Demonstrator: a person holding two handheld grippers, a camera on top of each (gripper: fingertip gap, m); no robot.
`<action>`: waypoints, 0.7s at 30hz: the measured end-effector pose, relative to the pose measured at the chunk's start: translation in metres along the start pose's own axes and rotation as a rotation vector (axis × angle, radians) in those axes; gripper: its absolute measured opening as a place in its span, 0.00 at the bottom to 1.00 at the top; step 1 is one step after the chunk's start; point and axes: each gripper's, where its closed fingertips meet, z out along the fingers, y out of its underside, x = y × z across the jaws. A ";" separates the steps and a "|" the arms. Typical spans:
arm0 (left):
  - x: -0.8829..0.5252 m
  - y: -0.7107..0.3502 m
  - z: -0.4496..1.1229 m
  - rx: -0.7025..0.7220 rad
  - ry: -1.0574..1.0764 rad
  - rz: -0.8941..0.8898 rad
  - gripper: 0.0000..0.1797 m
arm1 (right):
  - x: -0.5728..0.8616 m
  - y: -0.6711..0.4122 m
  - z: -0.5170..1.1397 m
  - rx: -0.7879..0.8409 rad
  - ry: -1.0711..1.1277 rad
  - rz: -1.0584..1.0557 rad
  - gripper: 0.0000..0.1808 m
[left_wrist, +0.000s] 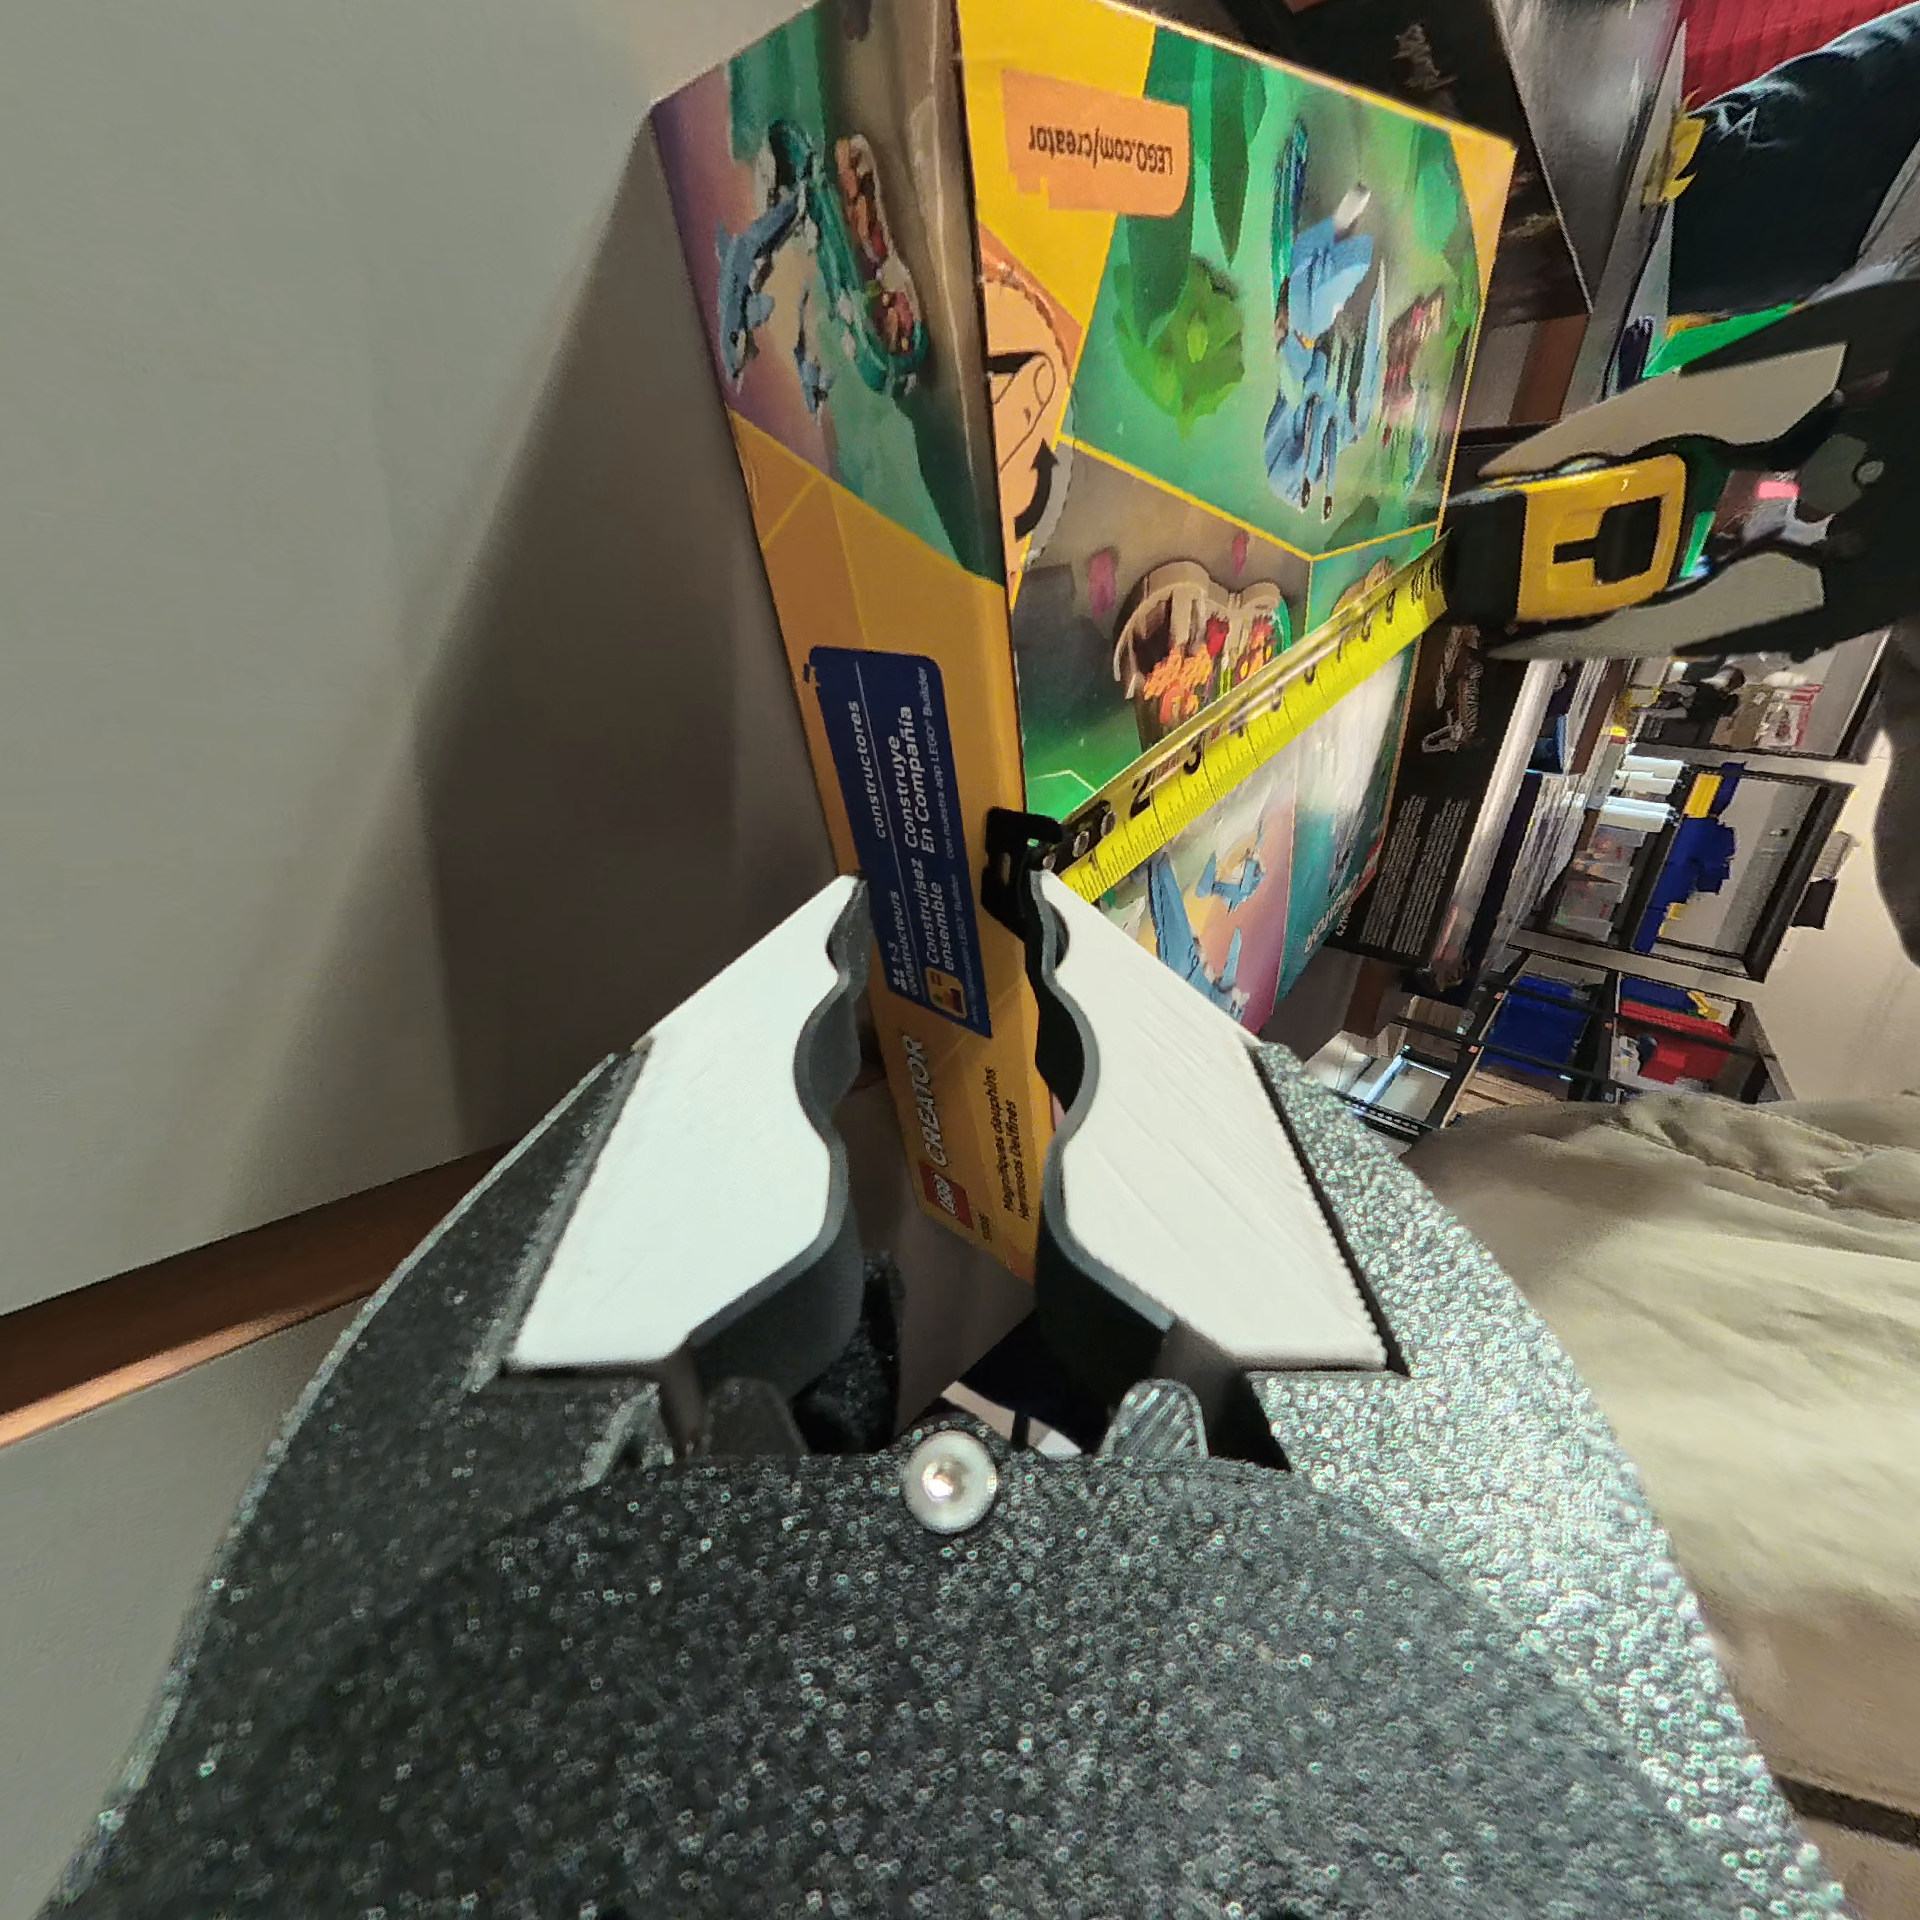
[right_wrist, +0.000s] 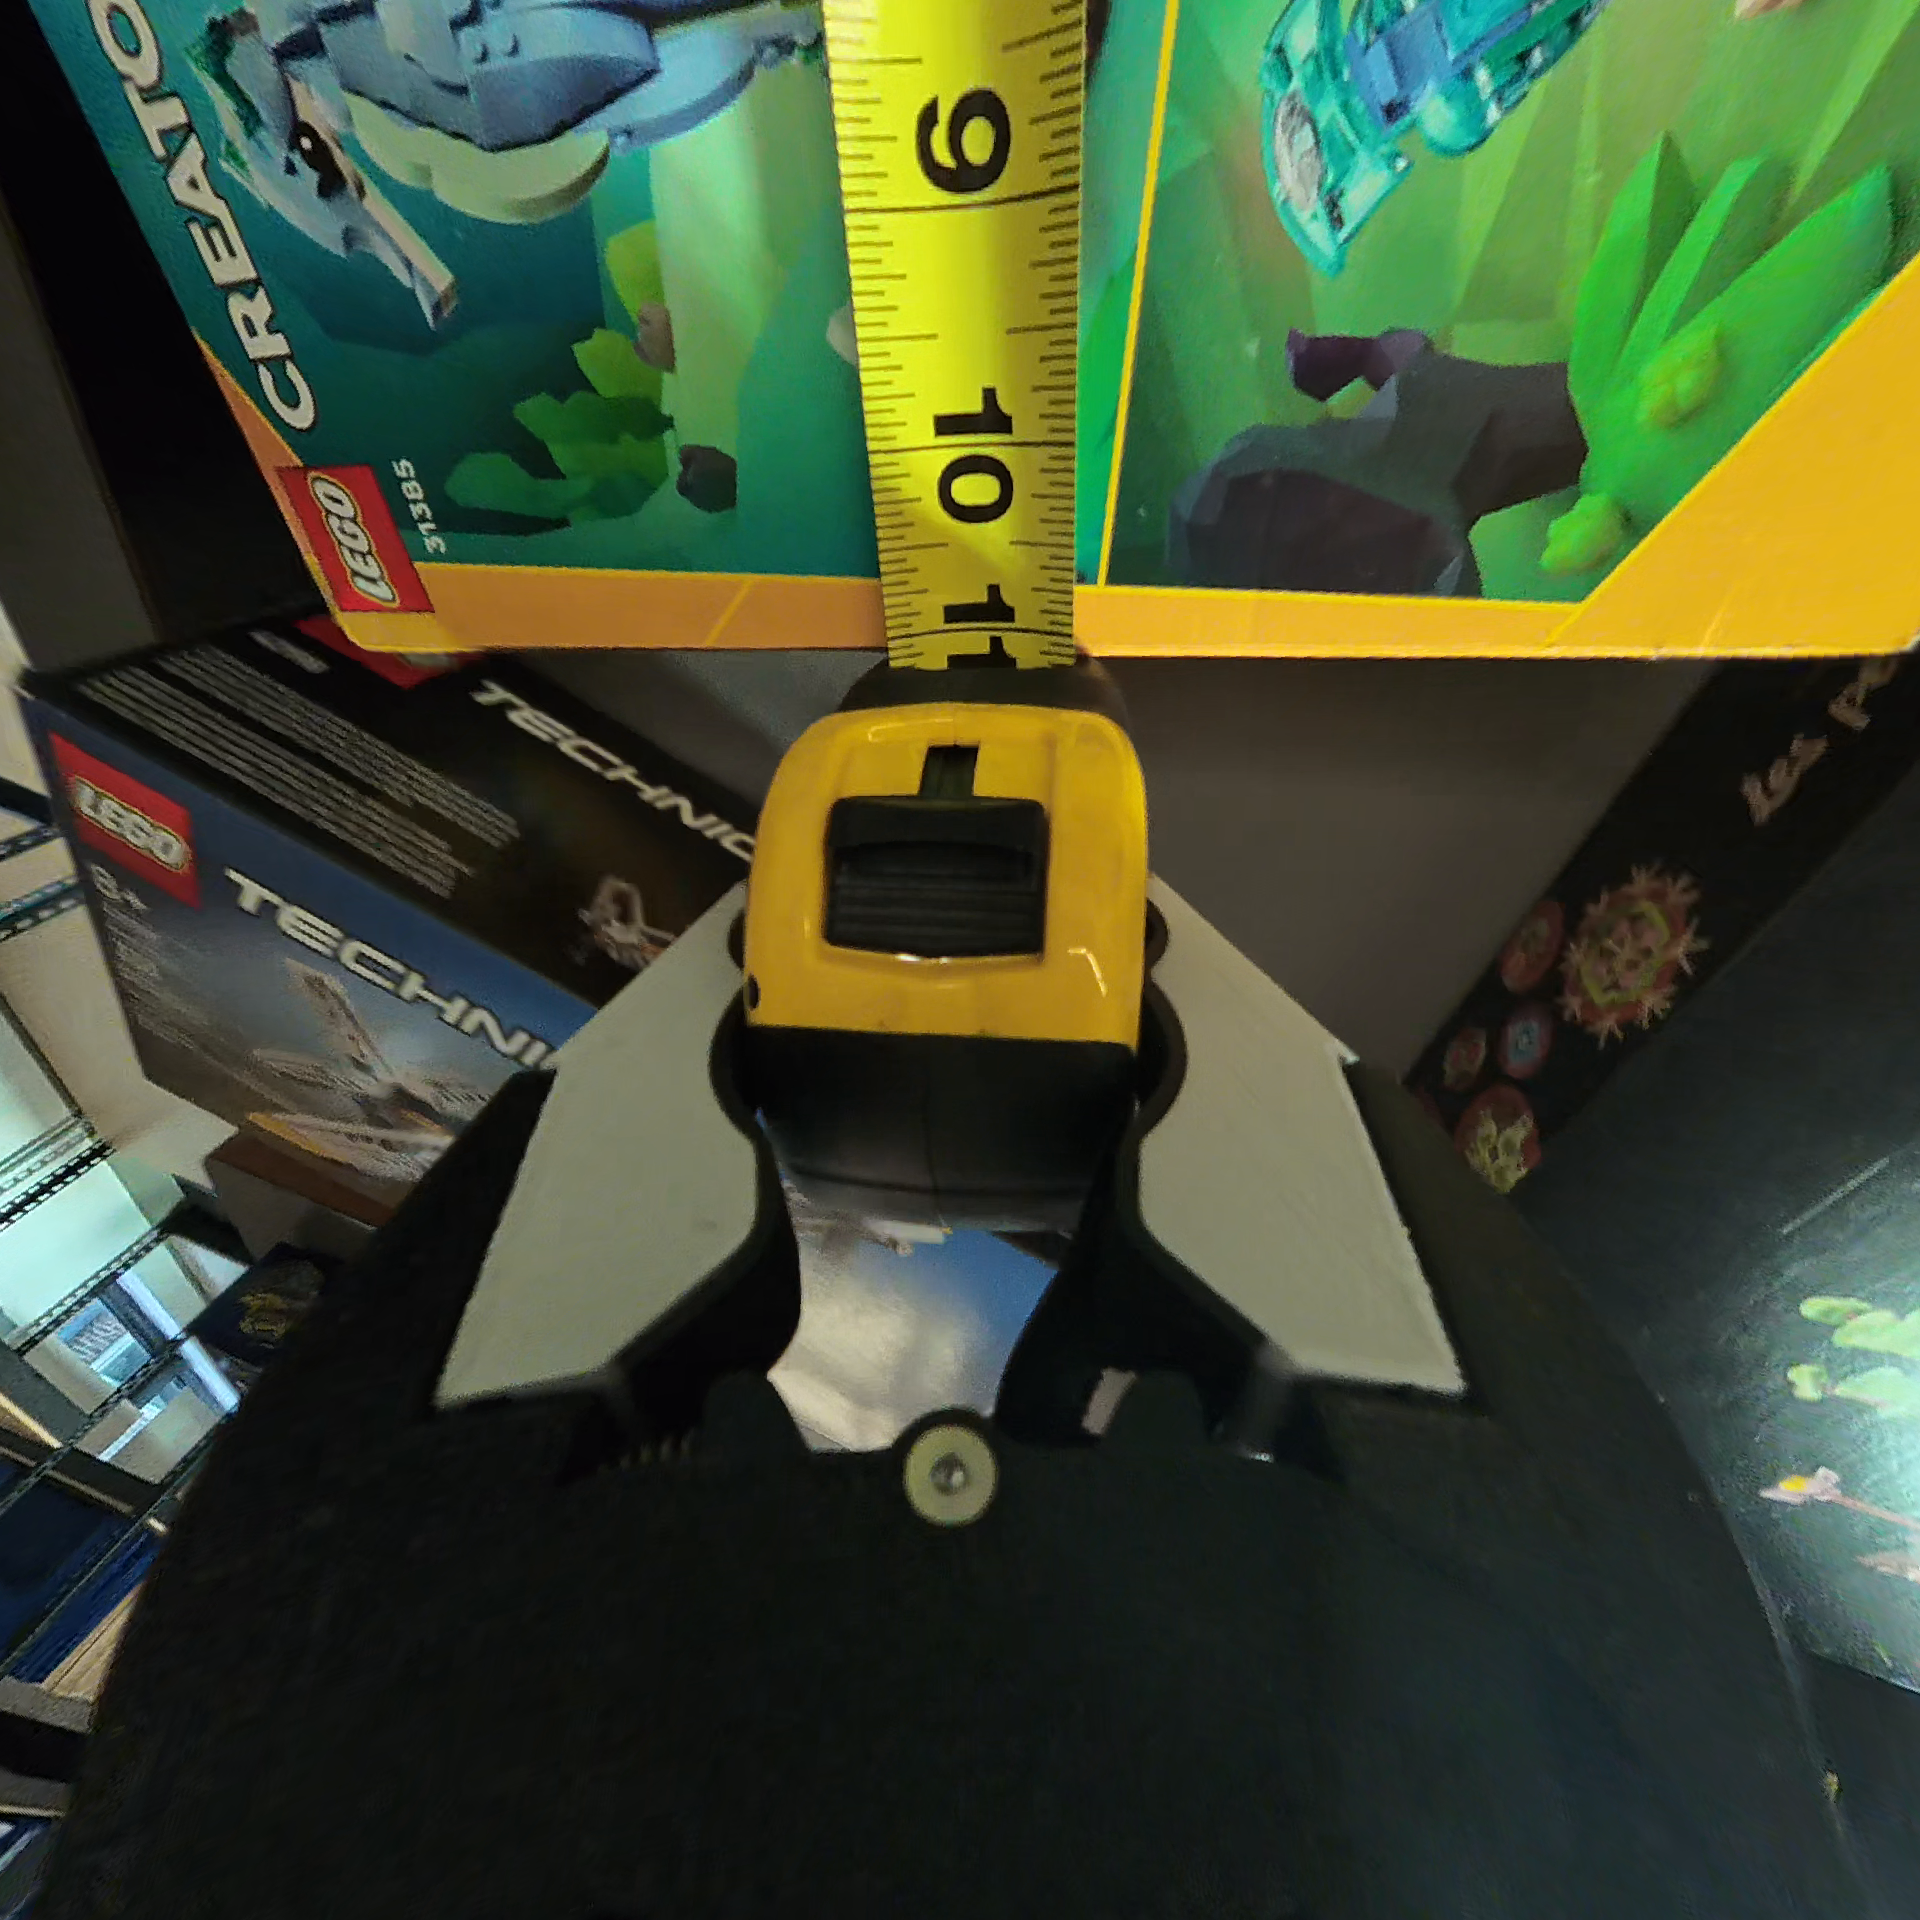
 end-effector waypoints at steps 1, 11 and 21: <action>-0.004 -0.001 -0.005 -0.001 -0.006 -0.002 0.16 | -0.003 -0.006 0.001 0.003 -0.001 0.005 0.37; -0.053 -0.017 -0.066 -0.126 -0.078 0.094 0.14 | -0.049 -0.087 0.008 0.072 -0.022 0.210 0.37; -0.065 -0.026 -0.080 -0.240 -0.085 0.157 0.13 | -0.070 -0.116 0.014 0.123 0.030 0.333 0.39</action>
